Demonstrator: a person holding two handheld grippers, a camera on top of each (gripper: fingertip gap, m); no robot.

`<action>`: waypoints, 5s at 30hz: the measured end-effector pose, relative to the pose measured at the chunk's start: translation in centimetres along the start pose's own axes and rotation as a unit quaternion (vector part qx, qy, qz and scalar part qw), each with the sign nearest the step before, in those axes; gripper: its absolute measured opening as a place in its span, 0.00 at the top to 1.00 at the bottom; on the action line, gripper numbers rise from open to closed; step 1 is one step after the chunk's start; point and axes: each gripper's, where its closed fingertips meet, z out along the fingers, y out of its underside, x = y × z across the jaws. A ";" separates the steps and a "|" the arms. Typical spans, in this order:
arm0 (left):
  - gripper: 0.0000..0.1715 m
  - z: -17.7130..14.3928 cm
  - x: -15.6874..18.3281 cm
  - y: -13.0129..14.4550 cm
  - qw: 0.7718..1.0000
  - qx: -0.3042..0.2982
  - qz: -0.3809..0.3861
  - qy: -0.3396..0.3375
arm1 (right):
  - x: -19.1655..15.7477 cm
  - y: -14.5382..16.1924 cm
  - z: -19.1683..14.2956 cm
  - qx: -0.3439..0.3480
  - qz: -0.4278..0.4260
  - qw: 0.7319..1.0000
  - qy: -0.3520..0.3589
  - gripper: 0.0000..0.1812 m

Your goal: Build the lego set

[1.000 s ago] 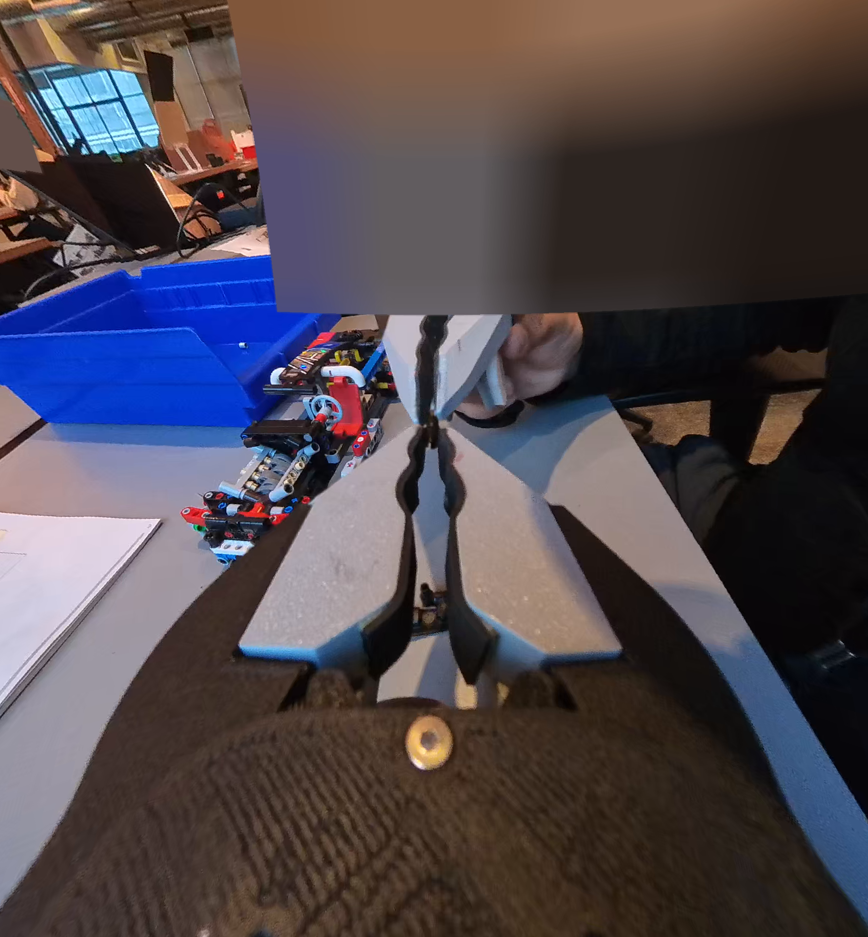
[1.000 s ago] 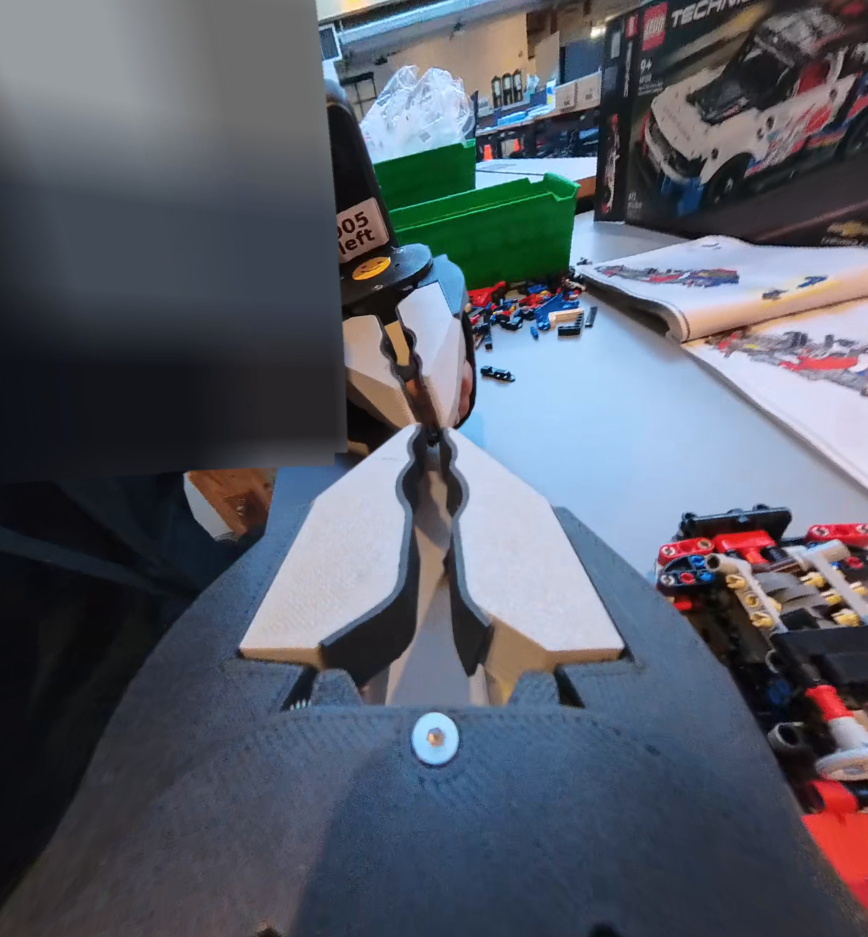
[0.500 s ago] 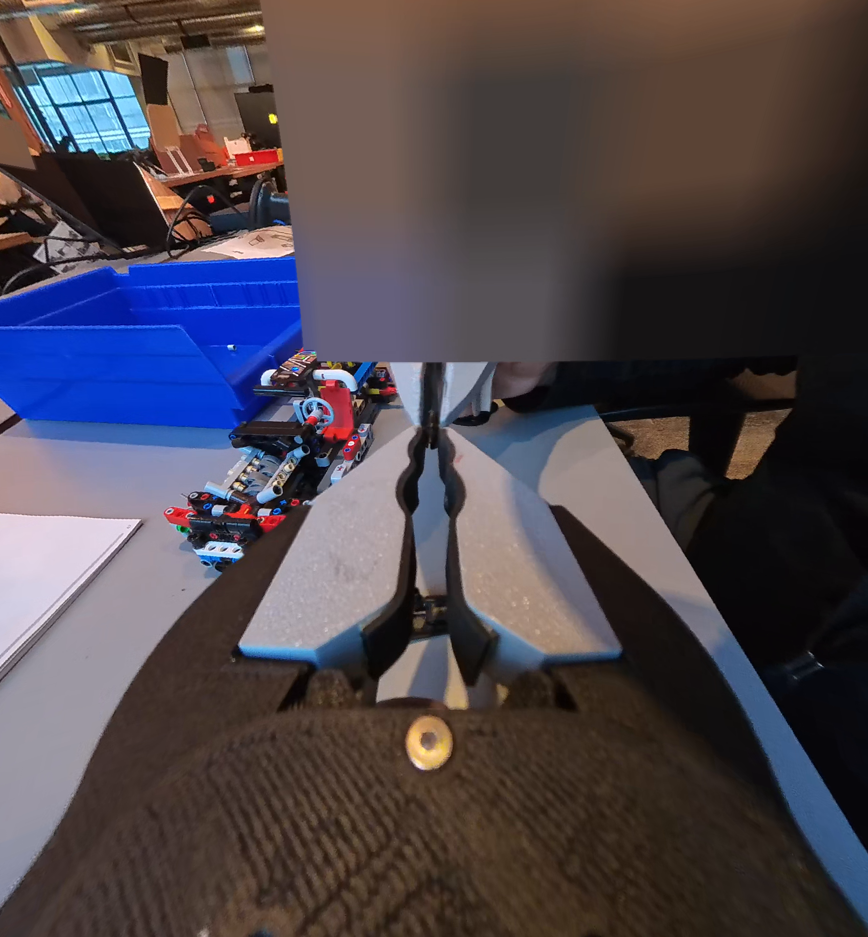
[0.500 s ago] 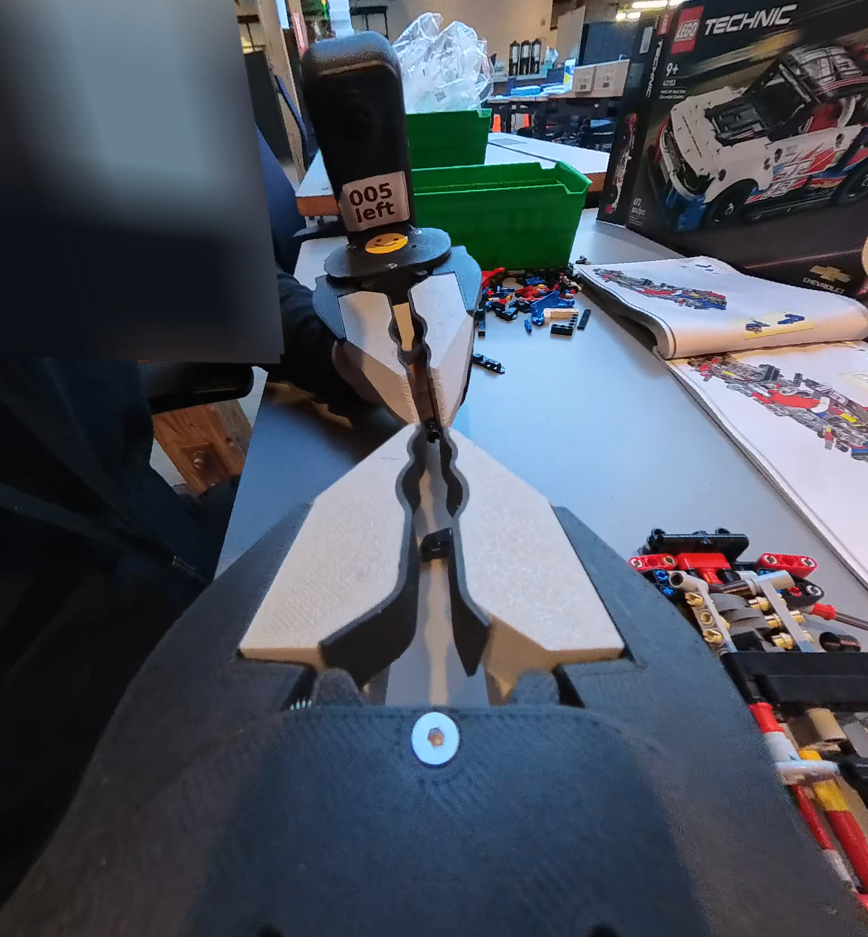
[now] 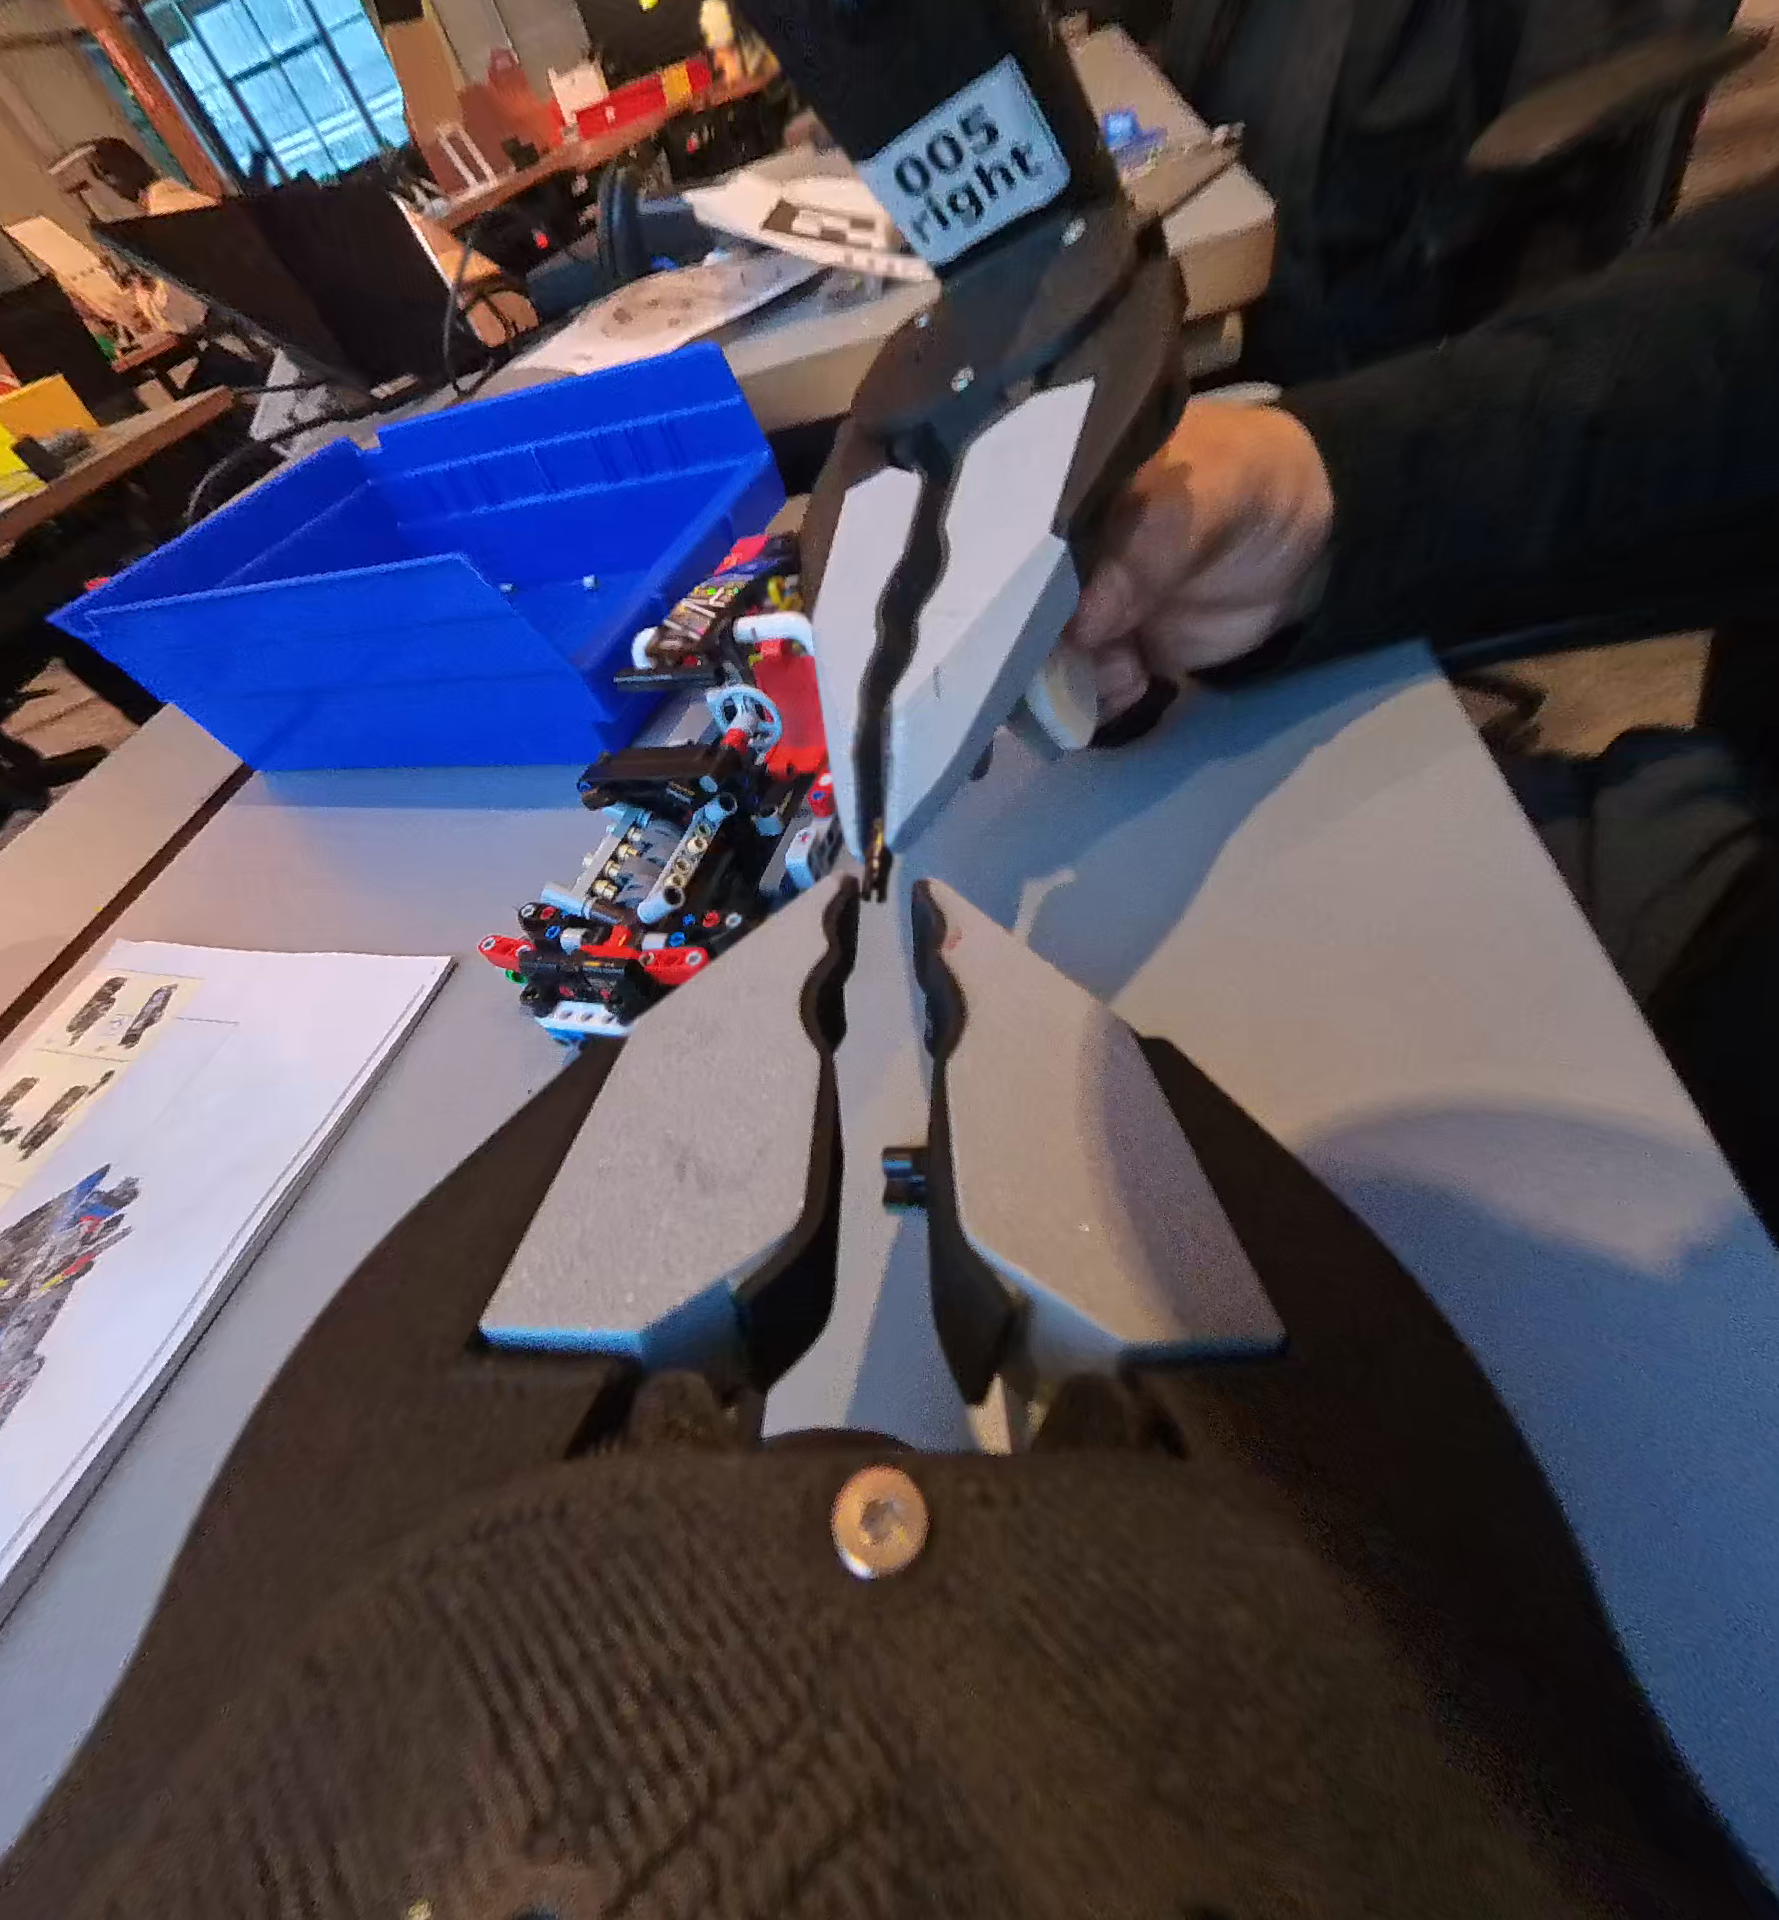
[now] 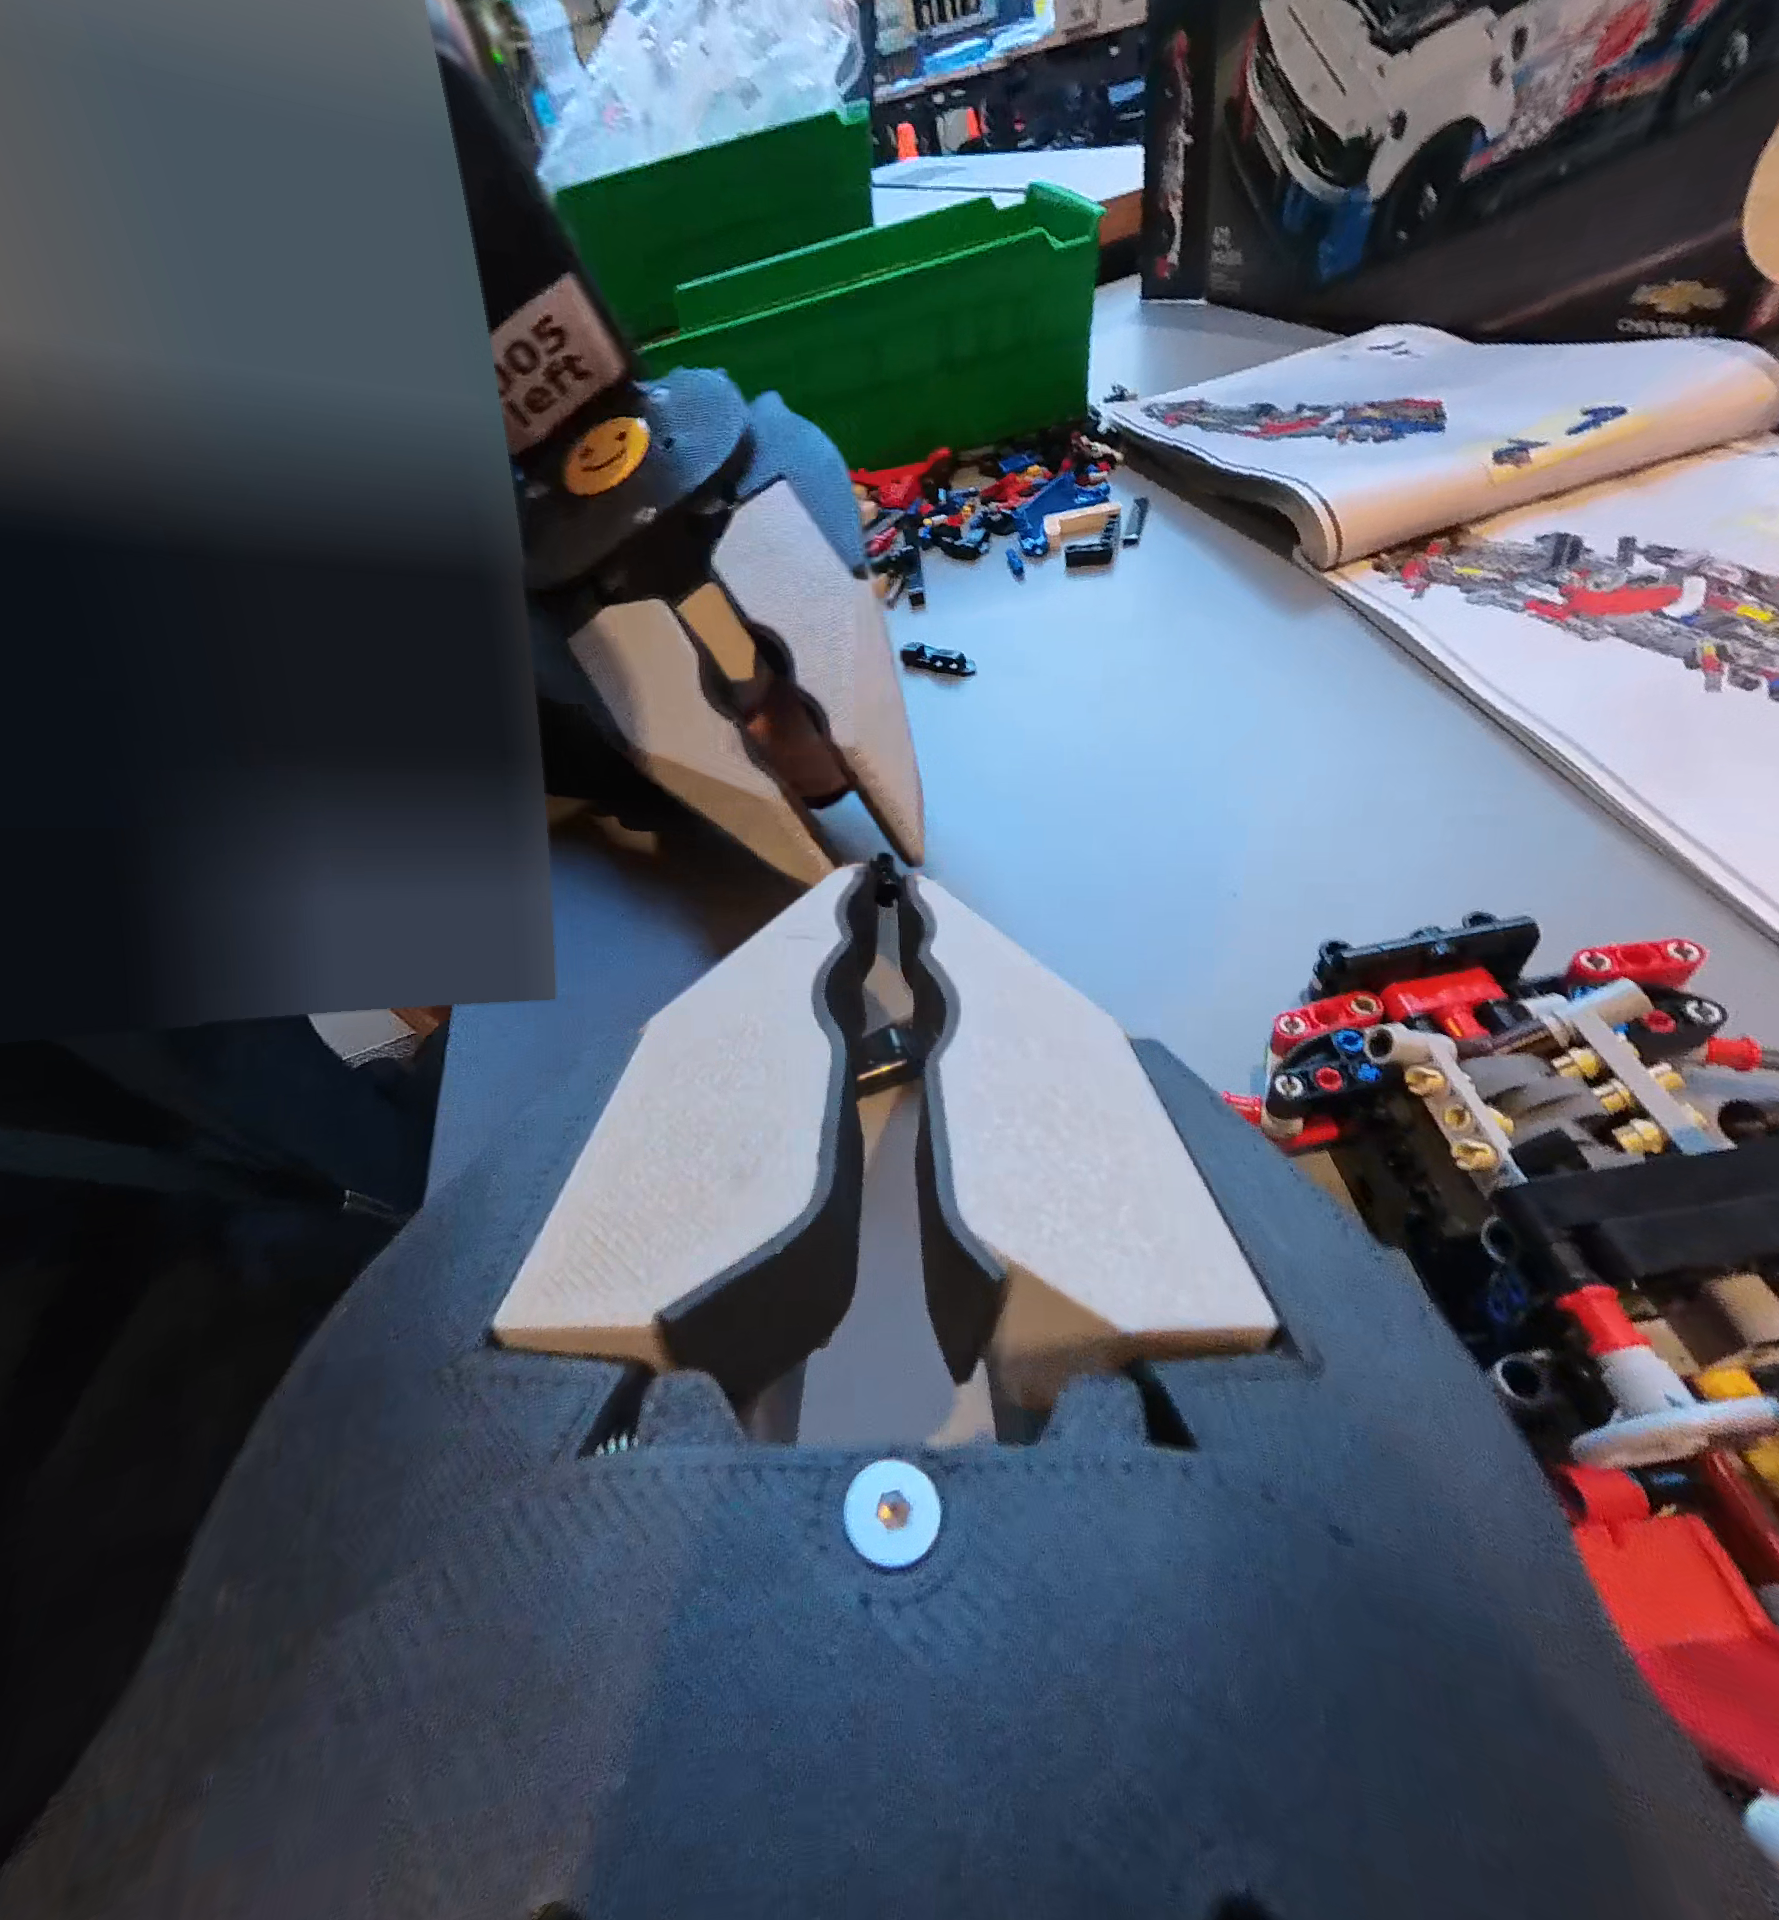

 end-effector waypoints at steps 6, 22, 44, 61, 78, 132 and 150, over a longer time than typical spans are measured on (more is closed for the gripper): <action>1.00 0.3 -0.7 1.2 0.998 -0.043 0.021 -0.031 | 0.6 0.4 0.1 -0.015 -0.004 1.000 0.022 1.00; 0.99 0.7 -0.5 1.7 0.995 -0.069 0.052 -0.042 | 0.8 1.2 0.6 -0.040 -0.022 0.998 0.042 1.00; 1.00 0.8 -0.1 3.2 0.988 -0.130 0.067 -0.051 | 0.9 2.3 1.1 -0.067 -0.056 0.994 0.069 0.99; 0.88 -0.3 0.0 3.0 0.994 -0.106 0.004 0.019 | 0.7 2.3 1.0 -0.071 -0.045 0.994 0.064 0.99; 0.76 0.0 1.0 7.0 0.960 -0.192 -0.015 0.204 | -1.4 6.5 2.1 -0.285 -0.134 0.949 0.014 1.00; 0.89 1.2 2.3 7.6 0.935 -0.194 -0.010 0.297 | -0.5 7.1 1.1 -0.442 -0.062 0.894 0.030 0.99; 0.90 1.2 2.3 7.6 0.936 -0.196 -0.016 0.293 | -0.7 7.0 1.1 -0.428 -0.215 0.876 0.059 0.99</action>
